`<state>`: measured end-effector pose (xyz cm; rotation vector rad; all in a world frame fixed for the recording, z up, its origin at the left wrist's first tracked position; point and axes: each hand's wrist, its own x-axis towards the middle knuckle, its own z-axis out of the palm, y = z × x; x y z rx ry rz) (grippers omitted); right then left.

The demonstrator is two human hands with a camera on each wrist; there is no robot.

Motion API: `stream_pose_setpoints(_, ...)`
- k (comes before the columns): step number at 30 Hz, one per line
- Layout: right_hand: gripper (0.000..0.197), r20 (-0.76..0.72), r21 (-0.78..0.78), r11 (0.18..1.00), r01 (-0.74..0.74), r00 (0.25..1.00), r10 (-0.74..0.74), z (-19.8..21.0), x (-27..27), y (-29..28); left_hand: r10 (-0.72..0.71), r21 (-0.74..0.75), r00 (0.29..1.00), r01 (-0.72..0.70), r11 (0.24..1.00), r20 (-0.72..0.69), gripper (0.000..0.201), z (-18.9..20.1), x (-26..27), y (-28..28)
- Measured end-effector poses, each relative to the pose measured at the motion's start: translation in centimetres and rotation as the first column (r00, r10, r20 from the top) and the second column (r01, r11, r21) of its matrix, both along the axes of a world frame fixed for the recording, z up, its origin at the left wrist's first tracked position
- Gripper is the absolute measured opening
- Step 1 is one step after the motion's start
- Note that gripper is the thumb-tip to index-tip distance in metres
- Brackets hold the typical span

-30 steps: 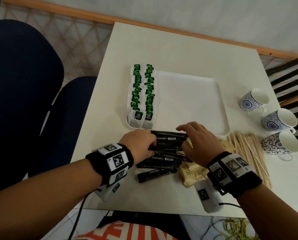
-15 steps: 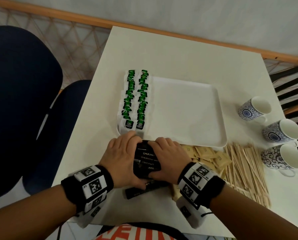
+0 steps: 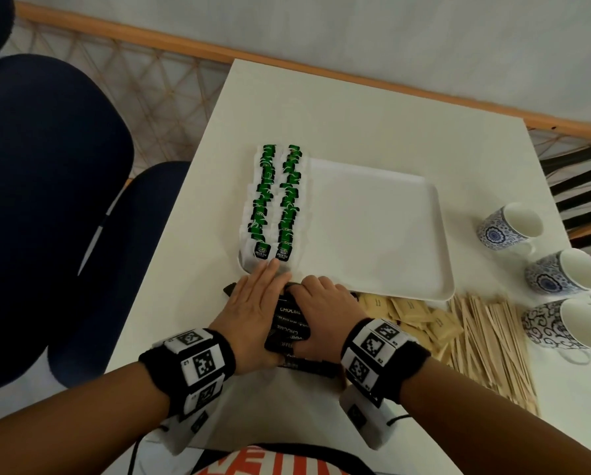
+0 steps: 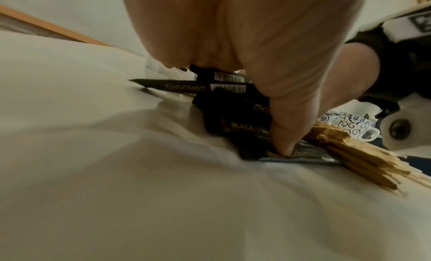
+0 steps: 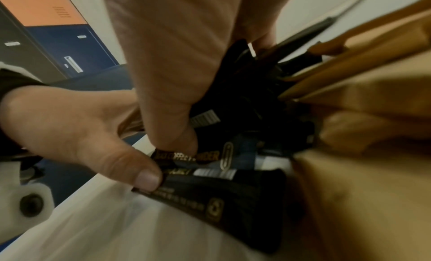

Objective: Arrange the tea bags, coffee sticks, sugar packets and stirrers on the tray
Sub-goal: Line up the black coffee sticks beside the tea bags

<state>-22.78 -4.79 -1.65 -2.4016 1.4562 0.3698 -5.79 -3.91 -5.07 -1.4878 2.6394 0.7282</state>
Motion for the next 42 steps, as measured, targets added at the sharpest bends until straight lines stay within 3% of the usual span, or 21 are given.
stream_pose_setpoints(4,0.065,0.040,0.046,0.999,0.004,0.999,-0.006,0.5,0.0,-0.7,0.000,0.035,0.992,0.004,0.999,-0.130,0.112,0.0,0.3,-0.2)
stream_pose_setpoints(8,0.055,0.026,0.075,0.997,-0.004,1.000,0.002,0.8,0.2,-1.4,-0.029,0.025,0.993,0.032,0.999,-0.118,0.111,0.4,0.7,-0.6)
stream_pose_setpoints(17,0.040,-0.008,-0.013,0.997,-0.071,0.997,0.071,3.2,0.4,-2.9,0.055,-0.042,0.987,-0.062,0.997,-0.151,0.072,3.5,0.3,-2.7)
stream_pose_setpoints(21,0.038,0.013,-0.070,0.995,-0.070,0.997,0.071,4.5,-0.2,-3.5,0.130,0.118,0.981,-0.114,0.987,-0.142,0.072,5.8,0.5,-4.1)
stream_pose_setpoints(29,0.038,0.115,-0.019,0.999,0.050,0.992,-0.048,4.9,-2.1,-3.9,0.299,0.322,0.927,-0.219,0.921,-0.226,0.031,6.3,1.5,-5.4)
stream_pose_setpoints(31,0.041,0.160,0.011,0.993,0.114,0.981,-0.114,4.7,-2.7,-4.0,0.288,0.336,0.939,-0.214,0.917,-0.187,0.026,6.3,1.6,-5.2)
stream_pose_setpoints(34,0.047,0.240,0.026,0.980,0.199,0.950,-0.200,4.7,-3.8,-4.3,0.172,0.290,0.984,-0.175,0.941,0.037,0.023,5.9,2.4,-4.6)
stream_pose_setpoints(38,0.049,0.266,0.010,0.977,0.215,0.941,-0.210,4.7,-4.3,-4.5,0.024,0.259,0.943,-0.115,0.959,0.331,0.037,4.5,3.1,-3.4)
stream_pose_setpoints(42,0.047,0.259,0.025,0.978,0.207,0.944,-0.206,4.3,-4.1,-4.4,0.027,0.278,0.958,-0.110,0.954,0.287,0.013,4.0,3.3,-3.1)
